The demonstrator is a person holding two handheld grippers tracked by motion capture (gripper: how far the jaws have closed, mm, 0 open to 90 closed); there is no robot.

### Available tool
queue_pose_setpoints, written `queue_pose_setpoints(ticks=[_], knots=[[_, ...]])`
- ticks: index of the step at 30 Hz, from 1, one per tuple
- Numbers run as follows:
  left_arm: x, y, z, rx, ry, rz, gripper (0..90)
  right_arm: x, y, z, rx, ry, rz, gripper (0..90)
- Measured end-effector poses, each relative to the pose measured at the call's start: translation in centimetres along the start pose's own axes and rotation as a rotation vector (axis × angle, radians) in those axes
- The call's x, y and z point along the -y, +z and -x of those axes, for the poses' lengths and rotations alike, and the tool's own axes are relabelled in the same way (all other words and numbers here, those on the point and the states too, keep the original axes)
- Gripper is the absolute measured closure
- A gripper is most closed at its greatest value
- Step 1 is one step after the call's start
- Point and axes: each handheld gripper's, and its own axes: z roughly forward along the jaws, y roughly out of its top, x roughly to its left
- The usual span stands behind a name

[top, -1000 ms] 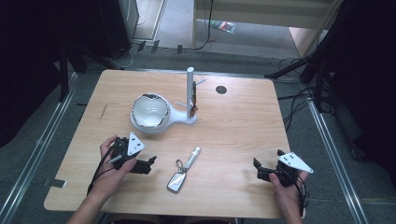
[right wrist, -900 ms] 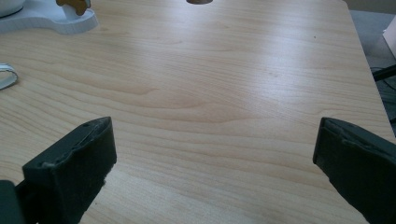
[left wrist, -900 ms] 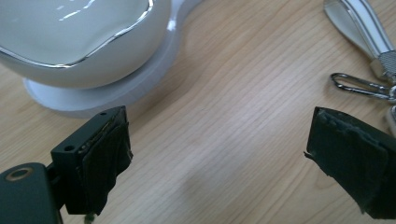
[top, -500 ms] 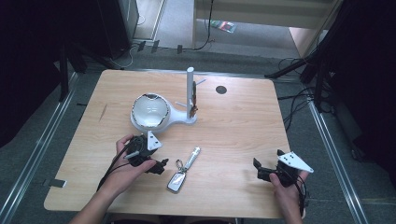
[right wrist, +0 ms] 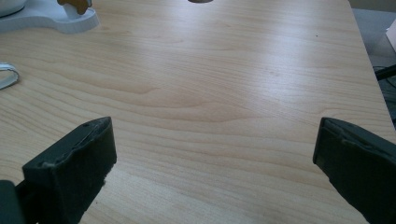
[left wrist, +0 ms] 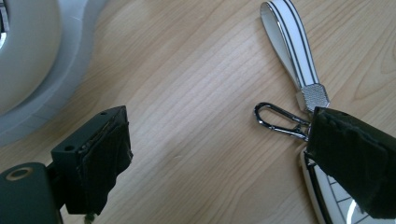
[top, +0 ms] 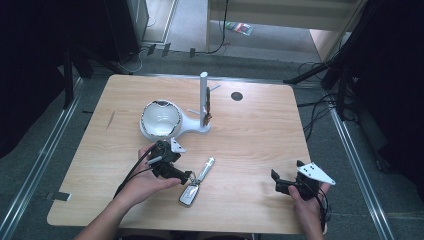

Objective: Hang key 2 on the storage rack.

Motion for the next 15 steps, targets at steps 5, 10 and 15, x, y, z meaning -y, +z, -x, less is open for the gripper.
queue_pose_setpoints(ticks=[5, 10, 15], knots=[[-0.7, 0.6, 0.9, 0.005, 0.008, -0.029, 8.9, 0.0, 0.0, 0.1, 0.003, 0.001, 0.001, 0.0], [-1.2, 1.1, 1.6, 0.015, 0.023, -0.033, 14.1, 0.0, 0.0, 0.1, -0.001, 0.005, 0.005, 0.0], [-1.5, 1.7, 2.4, 0.041, 0.035, -0.052, 14.7, 0.0, 0.0, 0.1, 0.000, 0.006, 0.004, 0.0]])
